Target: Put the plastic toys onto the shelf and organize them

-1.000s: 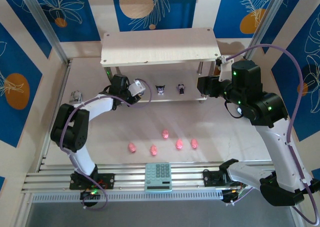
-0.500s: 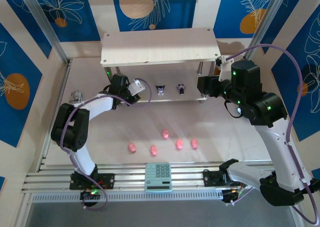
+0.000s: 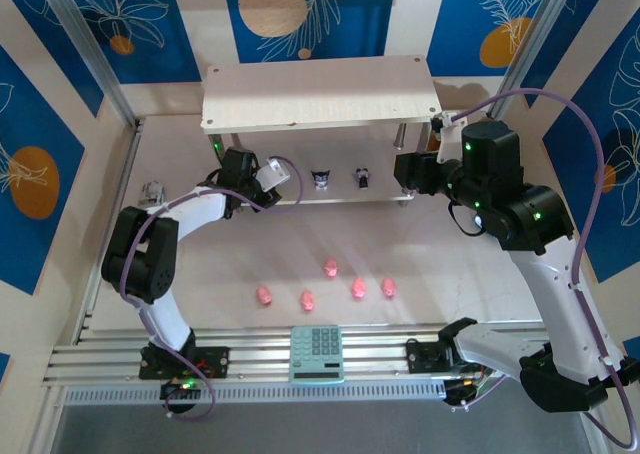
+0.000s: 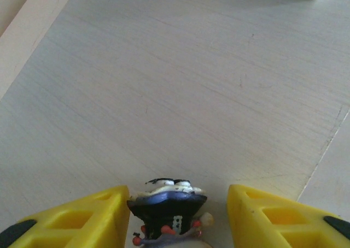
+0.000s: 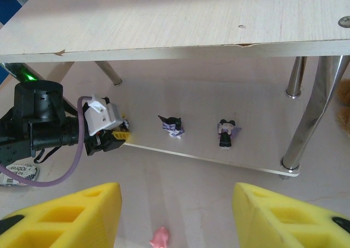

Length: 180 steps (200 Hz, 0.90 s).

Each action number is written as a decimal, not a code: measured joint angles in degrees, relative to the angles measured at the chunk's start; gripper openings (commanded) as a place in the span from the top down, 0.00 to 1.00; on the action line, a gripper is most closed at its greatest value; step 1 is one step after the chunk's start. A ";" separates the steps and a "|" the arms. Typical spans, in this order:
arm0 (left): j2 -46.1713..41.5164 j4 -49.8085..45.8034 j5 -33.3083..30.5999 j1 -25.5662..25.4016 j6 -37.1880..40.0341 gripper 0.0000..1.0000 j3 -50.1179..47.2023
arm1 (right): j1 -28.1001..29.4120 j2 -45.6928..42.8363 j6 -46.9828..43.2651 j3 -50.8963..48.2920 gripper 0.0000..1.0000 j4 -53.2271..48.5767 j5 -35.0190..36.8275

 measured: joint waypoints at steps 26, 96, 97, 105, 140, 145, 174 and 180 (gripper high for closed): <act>-0.52 -0.13 1.18 0.02 -1.16 0.41 0.00 | 0.00 -0.02 0.02 -0.04 0.43 0.00 0.00; -3.98 -0.07 3.54 0.02 -4.17 0.41 0.42 | -0.04 -0.35 -0.02 -0.48 0.43 0.00 -0.02; -4.04 -0.07 3.54 0.02 -4.22 0.41 0.42 | -0.04 -0.35 -0.02 -0.50 0.43 0.00 -0.02; -4.85 -0.02 3.80 0.02 -4.66 0.41 0.42 | -0.04 -0.35 -0.02 -0.66 0.43 -0.02 -0.04; -8.83 0.17 4.31 0.00 -5.88 0.42 0.39 | -0.04 -0.17 -0.04 -1.22 0.43 -0.22 -0.83; -9.35 0.17 4.31 0.00 -6.32 0.43 0.39 | -0.04 -0.11 -0.07 -1.22 0.43 -0.22 -1.09; -12.87 0.17 4.33 -0.15 -7.96 0.47 -0.63 | 0.09 0.59 -0.50 -1.22 0.43 -0.37 -2.45; -13.92 0.15 4.33 -0.28 -8.44 0.47 -1.27 | 0.22 0.90 -0.63 -1.22 0.43 -0.55 -2.69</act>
